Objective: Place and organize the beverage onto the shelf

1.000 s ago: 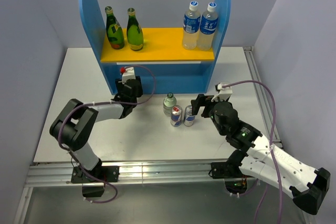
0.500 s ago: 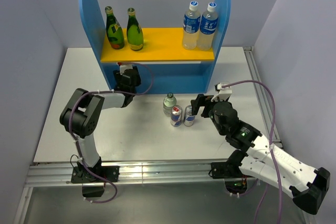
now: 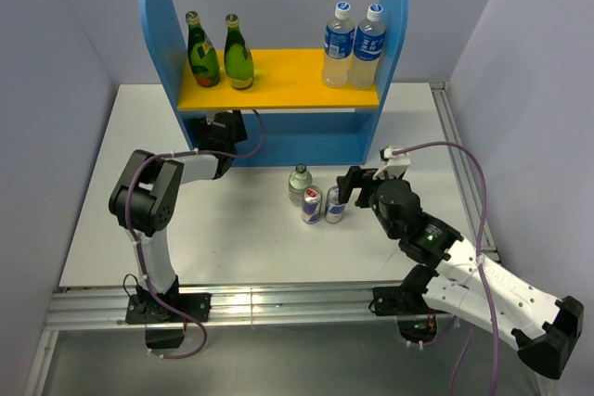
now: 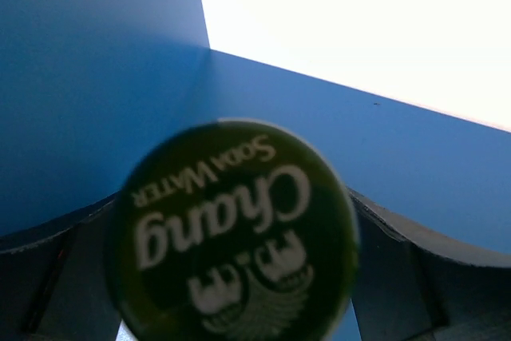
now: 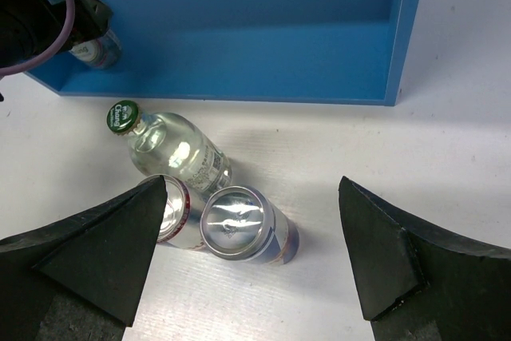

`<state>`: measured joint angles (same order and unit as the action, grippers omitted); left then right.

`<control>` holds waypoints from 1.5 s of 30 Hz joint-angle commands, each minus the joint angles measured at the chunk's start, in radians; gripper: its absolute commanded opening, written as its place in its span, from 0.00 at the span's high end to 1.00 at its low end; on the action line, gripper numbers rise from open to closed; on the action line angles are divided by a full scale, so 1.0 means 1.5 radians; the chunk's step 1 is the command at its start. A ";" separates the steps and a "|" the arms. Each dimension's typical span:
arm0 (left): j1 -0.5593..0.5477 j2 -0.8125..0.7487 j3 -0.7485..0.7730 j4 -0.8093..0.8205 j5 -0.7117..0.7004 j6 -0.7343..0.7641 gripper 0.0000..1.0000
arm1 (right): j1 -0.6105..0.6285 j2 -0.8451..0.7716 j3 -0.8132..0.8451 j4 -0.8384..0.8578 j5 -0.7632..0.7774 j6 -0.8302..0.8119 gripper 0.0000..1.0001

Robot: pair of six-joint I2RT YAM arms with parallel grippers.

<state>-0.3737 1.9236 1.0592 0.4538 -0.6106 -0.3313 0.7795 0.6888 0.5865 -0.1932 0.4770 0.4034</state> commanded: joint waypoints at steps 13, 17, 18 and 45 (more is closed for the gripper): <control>-0.046 -0.166 -0.083 -0.013 -0.015 -0.025 0.01 | 0.004 -0.039 -0.002 0.020 -0.012 0.006 0.05; -0.080 -0.207 -0.120 -0.045 -0.031 -0.044 0.01 | 0.004 -0.048 -0.006 0.018 -0.015 0.008 0.05; -0.090 -0.219 -0.130 -0.049 -0.040 -0.047 0.01 | 0.004 -0.051 -0.006 0.018 -0.016 0.008 0.05; -0.386 -0.336 -0.300 -0.010 0.113 -0.085 0.01 | 0.004 -0.048 -0.003 0.011 0.002 0.008 0.05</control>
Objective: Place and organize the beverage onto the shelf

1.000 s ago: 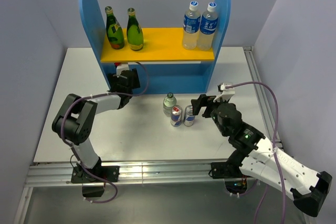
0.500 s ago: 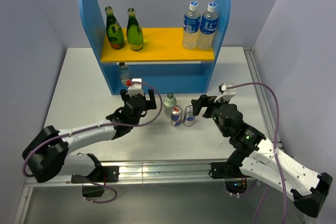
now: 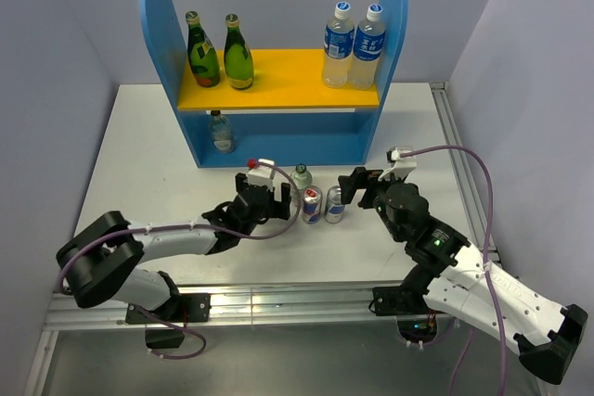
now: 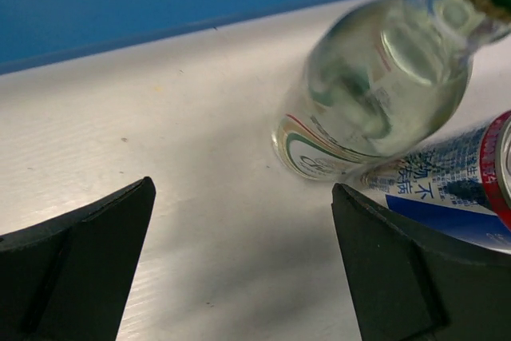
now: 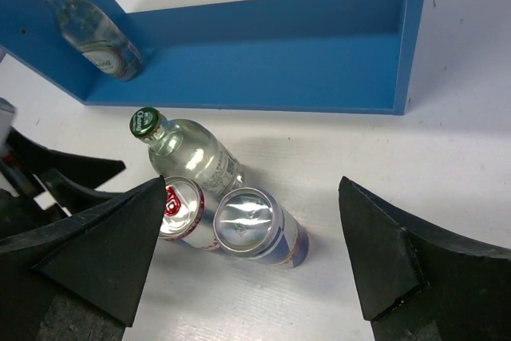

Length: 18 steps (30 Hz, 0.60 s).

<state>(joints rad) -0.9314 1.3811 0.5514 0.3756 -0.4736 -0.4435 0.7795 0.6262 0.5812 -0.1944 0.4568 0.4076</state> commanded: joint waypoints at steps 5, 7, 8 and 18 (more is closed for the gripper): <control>-0.038 0.068 0.067 0.049 0.023 -0.010 0.01 | 0.004 -0.009 -0.002 0.015 0.015 0.005 0.05; -0.042 0.080 0.079 0.055 0.028 -0.009 0.01 | 0.004 -0.007 -0.001 0.015 0.015 0.005 0.05; -0.044 0.093 0.083 0.057 0.027 -0.008 0.01 | 0.004 -0.008 -0.001 0.015 0.014 0.005 0.05; -0.051 0.191 0.167 0.078 -0.029 0.007 0.01 | 0.004 -0.005 -0.001 0.016 0.005 0.005 0.05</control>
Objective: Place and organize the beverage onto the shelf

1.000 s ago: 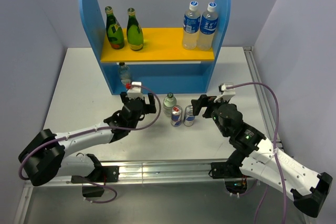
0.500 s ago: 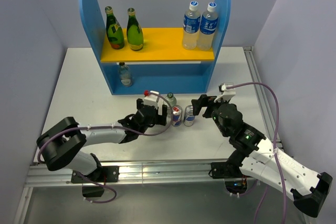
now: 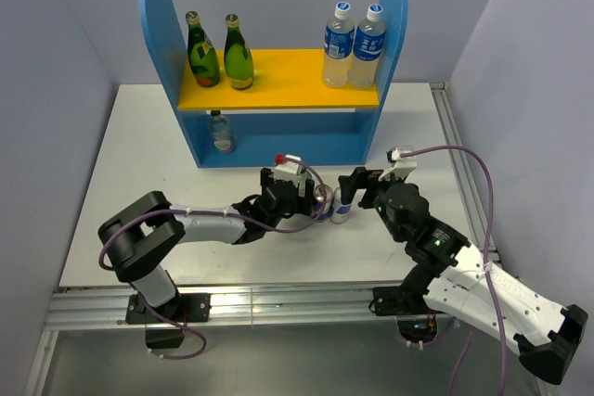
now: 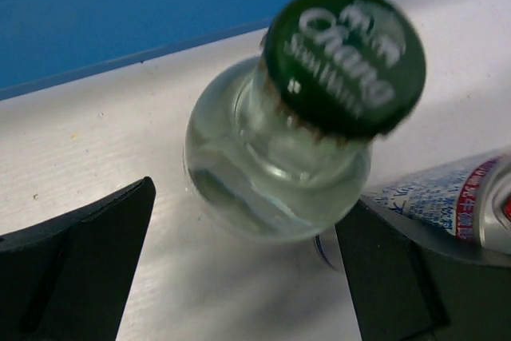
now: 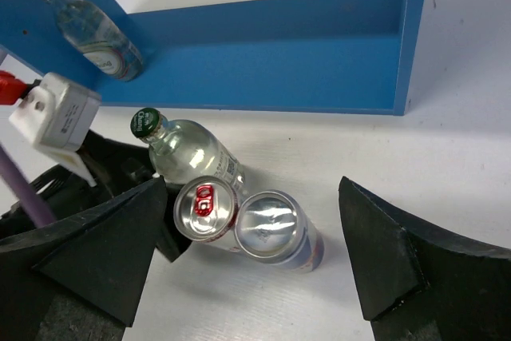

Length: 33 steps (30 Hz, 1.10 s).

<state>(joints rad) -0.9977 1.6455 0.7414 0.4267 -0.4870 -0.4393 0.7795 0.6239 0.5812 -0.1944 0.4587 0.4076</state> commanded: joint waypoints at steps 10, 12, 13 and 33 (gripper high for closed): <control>-0.005 0.103 0.109 0.058 -0.099 0.013 0.39 | 0.004 0.003 0.000 0.017 0.001 0.005 0.05; -0.002 0.105 0.110 0.060 -0.102 0.014 0.54 | 0.004 0.006 0.000 0.017 0.000 0.005 0.05; 0.000 0.102 0.109 0.060 -0.102 0.019 0.81 | 0.004 0.006 0.000 0.018 0.000 0.005 0.05; 0.216 -0.010 0.112 0.094 -0.034 0.103 1.00 | 0.004 0.012 0.001 0.018 0.003 0.005 0.05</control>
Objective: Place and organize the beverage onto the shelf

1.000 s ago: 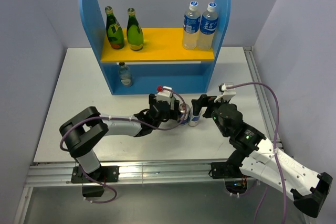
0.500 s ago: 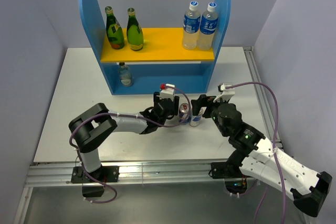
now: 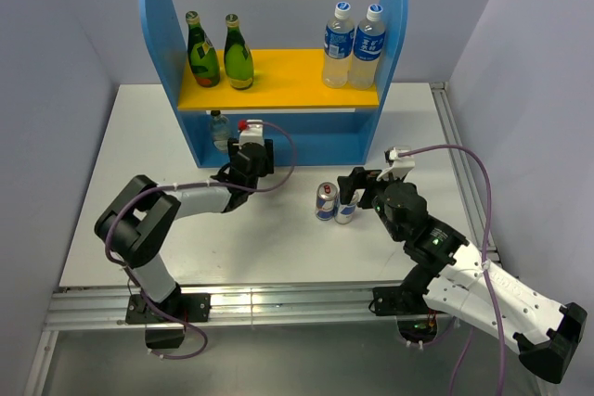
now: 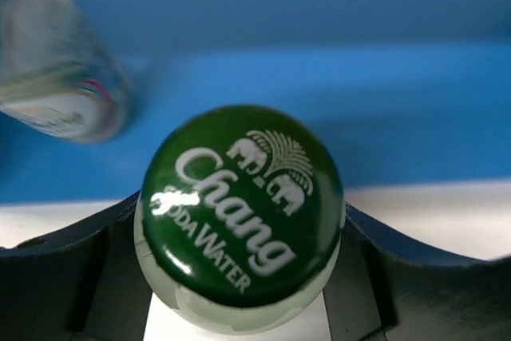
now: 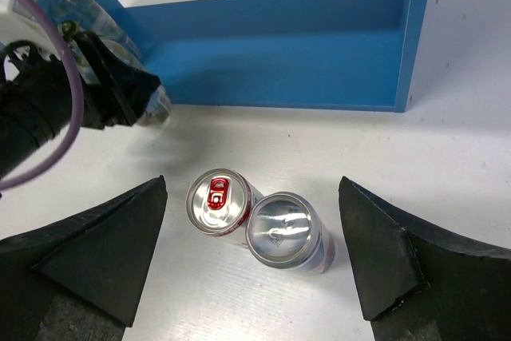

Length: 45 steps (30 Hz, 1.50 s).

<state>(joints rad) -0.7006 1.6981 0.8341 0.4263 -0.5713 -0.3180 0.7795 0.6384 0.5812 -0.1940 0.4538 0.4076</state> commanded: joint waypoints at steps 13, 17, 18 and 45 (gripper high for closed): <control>0.110 0.083 0.152 0.101 0.033 0.007 1.00 | 0.004 0.005 0.000 0.017 0.008 0.005 0.05; 0.121 0.110 0.175 0.085 0.013 0.006 1.00 | 0.004 0.006 0.001 0.017 0.008 0.005 0.05; 0.122 0.118 0.180 0.085 0.005 0.008 1.00 | 0.004 0.006 0.001 0.017 0.008 0.005 0.05; 0.152 0.080 0.132 0.090 -0.034 0.015 0.01 | 0.004 0.008 0.000 0.018 -0.001 0.006 0.05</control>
<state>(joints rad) -0.4858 1.9068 1.0332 0.5011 -0.6178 -0.2825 0.7795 0.6559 0.5812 -0.1940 0.4503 0.4076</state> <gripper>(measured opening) 0.991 0.949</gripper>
